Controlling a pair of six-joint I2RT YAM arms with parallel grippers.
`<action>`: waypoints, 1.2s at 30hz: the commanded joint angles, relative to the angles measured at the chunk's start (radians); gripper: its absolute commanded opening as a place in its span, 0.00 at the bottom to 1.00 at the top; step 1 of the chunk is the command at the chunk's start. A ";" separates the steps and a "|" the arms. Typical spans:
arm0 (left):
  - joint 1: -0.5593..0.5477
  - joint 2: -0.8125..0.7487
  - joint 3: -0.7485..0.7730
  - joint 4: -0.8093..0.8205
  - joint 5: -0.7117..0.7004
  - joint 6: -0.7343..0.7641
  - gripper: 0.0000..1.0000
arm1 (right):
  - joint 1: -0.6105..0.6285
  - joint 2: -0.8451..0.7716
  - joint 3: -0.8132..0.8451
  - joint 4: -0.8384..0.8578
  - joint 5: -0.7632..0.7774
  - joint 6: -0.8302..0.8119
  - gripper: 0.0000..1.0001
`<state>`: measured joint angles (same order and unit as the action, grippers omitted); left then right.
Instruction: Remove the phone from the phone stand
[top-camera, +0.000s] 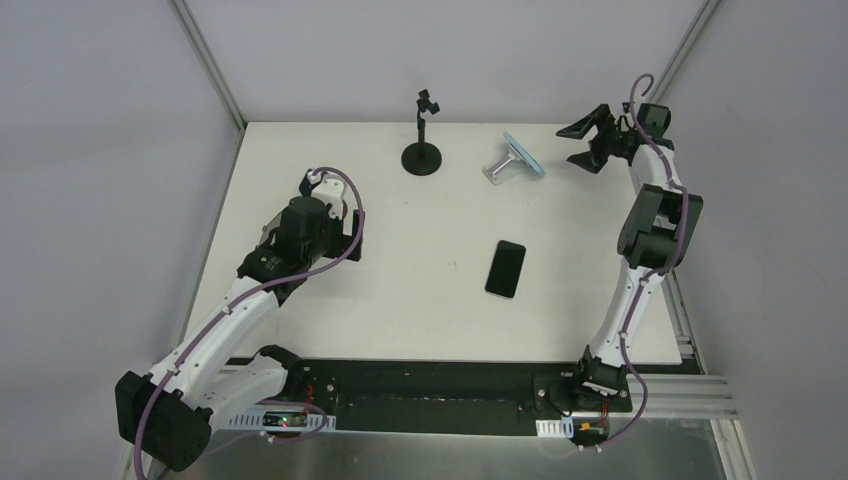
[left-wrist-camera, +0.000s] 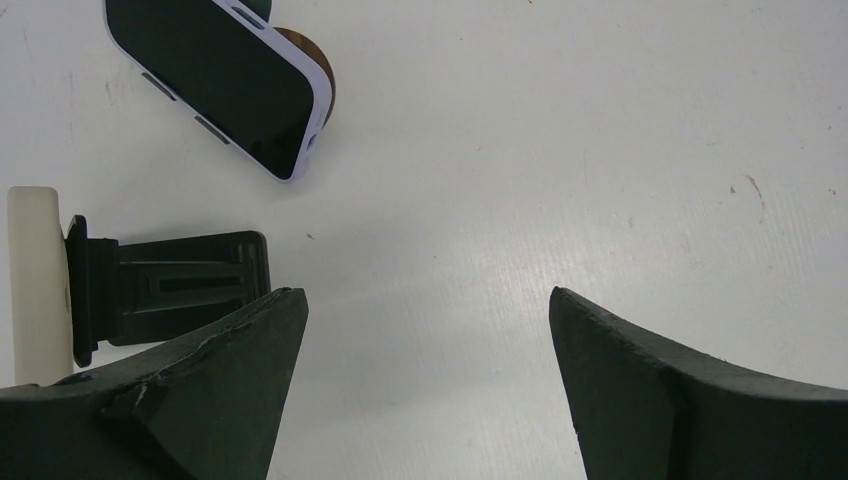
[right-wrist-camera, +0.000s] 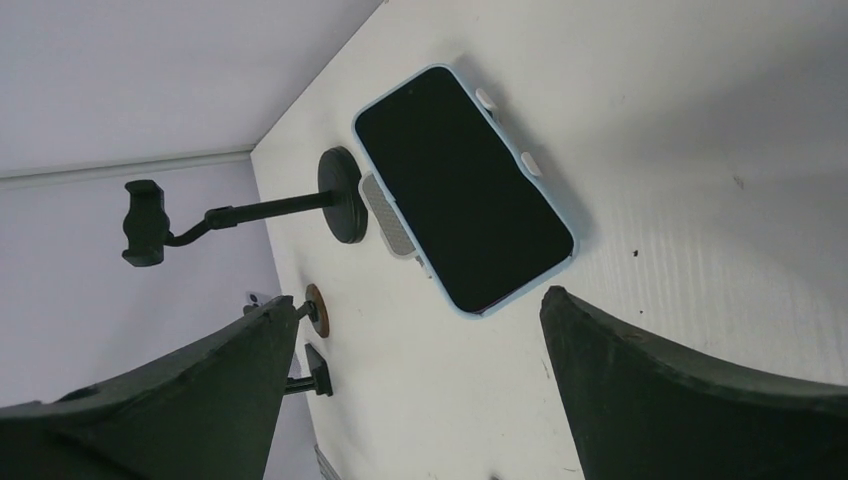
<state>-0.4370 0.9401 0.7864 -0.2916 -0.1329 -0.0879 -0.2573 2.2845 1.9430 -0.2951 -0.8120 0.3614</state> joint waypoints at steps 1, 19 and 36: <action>0.004 0.008 0.007 0.016 -0.013 0.024 0.95 | 0.002 0.025 0.048 0.081 -0.010 0.165 0.94; 0.004 0.014 0.025 0.016 0.022 0.022 0.94 | 0.097 -0.315 -0.645 0.667 0.427 1.160 0.92; 0.004 -0.004 0.025 0.016 0.028 0.023 0.93 | 0.153 -0.408 -0.754 0.502 0.562 1.168 0.88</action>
<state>-0.4370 0.9527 0.7864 -0.2909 -0.1139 -0.0845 -0.1013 1.9404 1.1839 0.2485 -0.2901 1.5166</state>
